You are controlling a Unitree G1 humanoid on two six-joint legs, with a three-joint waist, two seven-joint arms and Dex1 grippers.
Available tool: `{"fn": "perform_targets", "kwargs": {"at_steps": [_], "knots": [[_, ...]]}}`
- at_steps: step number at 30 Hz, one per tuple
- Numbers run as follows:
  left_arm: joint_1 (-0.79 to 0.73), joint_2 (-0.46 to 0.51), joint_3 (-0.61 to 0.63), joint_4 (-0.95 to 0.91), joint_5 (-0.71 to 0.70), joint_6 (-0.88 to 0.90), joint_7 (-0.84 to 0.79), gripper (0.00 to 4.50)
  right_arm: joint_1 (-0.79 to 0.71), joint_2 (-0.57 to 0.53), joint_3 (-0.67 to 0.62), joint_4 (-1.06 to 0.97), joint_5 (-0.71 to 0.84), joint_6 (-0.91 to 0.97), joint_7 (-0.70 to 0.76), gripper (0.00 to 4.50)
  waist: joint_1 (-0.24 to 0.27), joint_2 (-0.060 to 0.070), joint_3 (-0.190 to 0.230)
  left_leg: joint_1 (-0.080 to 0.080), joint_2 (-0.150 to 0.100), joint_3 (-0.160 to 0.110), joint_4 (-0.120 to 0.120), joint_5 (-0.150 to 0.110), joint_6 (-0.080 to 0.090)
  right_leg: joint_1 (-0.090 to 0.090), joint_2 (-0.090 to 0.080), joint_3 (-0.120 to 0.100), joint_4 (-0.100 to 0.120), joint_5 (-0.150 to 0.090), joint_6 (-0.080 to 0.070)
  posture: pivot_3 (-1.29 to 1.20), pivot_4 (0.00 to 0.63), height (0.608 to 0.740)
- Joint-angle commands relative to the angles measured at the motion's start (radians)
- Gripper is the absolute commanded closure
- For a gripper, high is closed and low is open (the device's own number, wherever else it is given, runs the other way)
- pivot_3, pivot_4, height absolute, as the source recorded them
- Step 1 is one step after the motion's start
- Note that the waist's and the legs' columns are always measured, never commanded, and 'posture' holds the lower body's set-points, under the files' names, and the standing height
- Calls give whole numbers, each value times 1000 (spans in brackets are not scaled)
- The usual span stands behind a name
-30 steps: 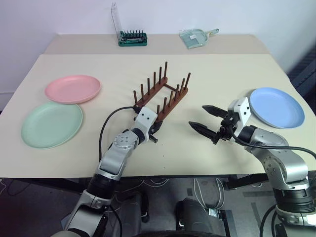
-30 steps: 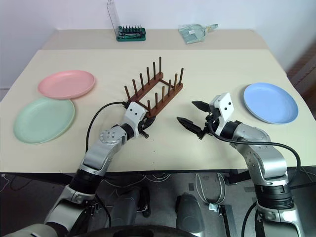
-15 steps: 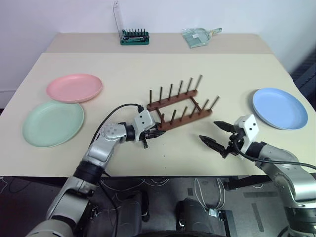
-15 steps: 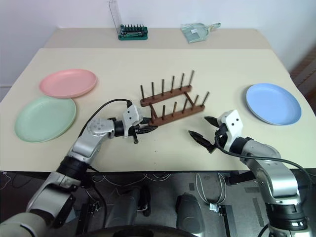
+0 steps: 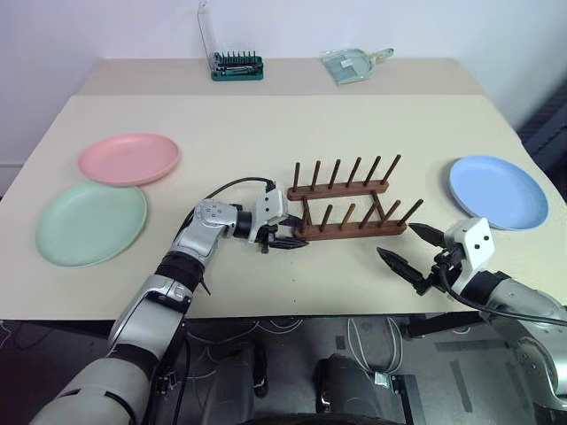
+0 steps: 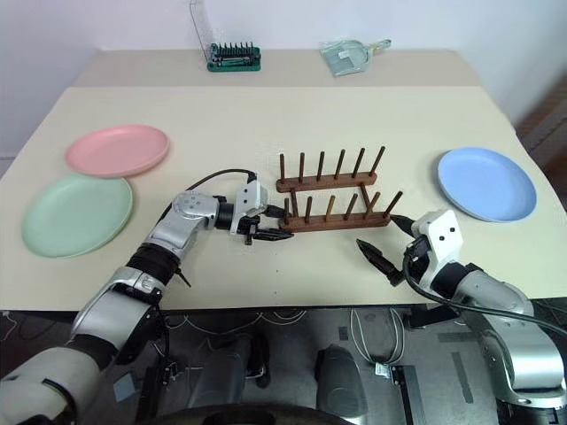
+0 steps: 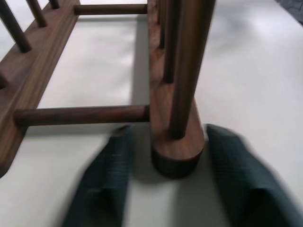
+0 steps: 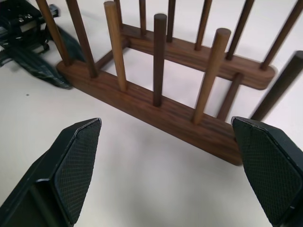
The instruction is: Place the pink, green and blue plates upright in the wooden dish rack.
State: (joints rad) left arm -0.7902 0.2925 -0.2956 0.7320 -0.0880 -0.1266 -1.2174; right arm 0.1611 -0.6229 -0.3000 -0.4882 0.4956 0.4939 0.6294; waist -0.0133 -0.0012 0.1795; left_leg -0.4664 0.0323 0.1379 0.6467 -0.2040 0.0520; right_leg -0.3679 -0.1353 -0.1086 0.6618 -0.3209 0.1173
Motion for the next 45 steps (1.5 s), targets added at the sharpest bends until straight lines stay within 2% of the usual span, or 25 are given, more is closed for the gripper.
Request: {"fn": "perform_targets", "kwargs": {"at_steps": [1,2,5,6,8,9,13,15,22,28,35,45], "knots": [[-6,15,31,-8,4,-27,5,319,15,-4,-37,-44,14,-9,-4,0,2,0,0,0,0,0,0,0,0,0,0,0,0,0,0,0,150,736],[10,35,39,-26,4,-25,7,85,16,-8,-39,-42,13,-8,-1,0,2,0,0,0,0,0,0,0,0,0,0,0,0,0,0,0,150,736],[60,87,63,-96,-14,6,2,85,17,-31,-30,-30,4,6,9,0,-3,0,0,0,0,0,0,0,0,0,0,0,0,0,0,0,150,736],[85,110,79,-137,-31,39,-3,358,15,-46,-14,-17,-8,16,17,246,-5,0,0,0,0,0,0,0,0,0,0,0,0,0,0,0,150,736],[131,142,102,-214,-57,88,-9,1075,14,-69,14,-2,-30,21,30,869,-5,0,0,1,0,0,0,0,0,0,0,0,1,0,0,0,150,736],[157,155,110,-262,-80,119,-25,1511,6,-76,29,10,-41,23,31,1316,-4,0,0,1,1,0,0,0,0,0,0,0,1,0,0,0,150,736],[227,184,106,-412,-131,224,-64,3429,-17,-89,68,46,-80,26,27,3298,3,0,0,1,0,-1,0,0,0,0,-1,0,0,0,0,0,150,736],[267,181,73,-492,-109,247,-47,4443,-45,-93,102,77,-126,17,13,4328,3,0,0,1,0,-1,1,1,-3,-1,-1,0,0,0,0,0,150,736],[331,98,-7,-624,-31,304,105,4443,-93,-117,148,155,-232,16,-11,4328,3,0,0,1,0,0,1,2,-3,2,0,0,0,0,0,0,150,736],[314,38,-22,-601,68,297,285,4443,-145,-104,187,212,-288,-12,-21,4328,0,0,0,3,0,0,1,2,-3,4,0,0,0,0,0,0,150,736],[316,24,-5,-607,59,321,352,4443,-269,-66,259,336,-359,-73,-35,4328,-4,0,0,5,0,-1,1,2,-3,5,0,0,1,0,0,0,150,736],[240,-27,42,-494,87,290,519,4443,-469,-8,307,561,-443,-214,-62,4328,0,0,0,4,0,0,1,3,-4,5,0,0,1,0,0,0,150,736]]}}
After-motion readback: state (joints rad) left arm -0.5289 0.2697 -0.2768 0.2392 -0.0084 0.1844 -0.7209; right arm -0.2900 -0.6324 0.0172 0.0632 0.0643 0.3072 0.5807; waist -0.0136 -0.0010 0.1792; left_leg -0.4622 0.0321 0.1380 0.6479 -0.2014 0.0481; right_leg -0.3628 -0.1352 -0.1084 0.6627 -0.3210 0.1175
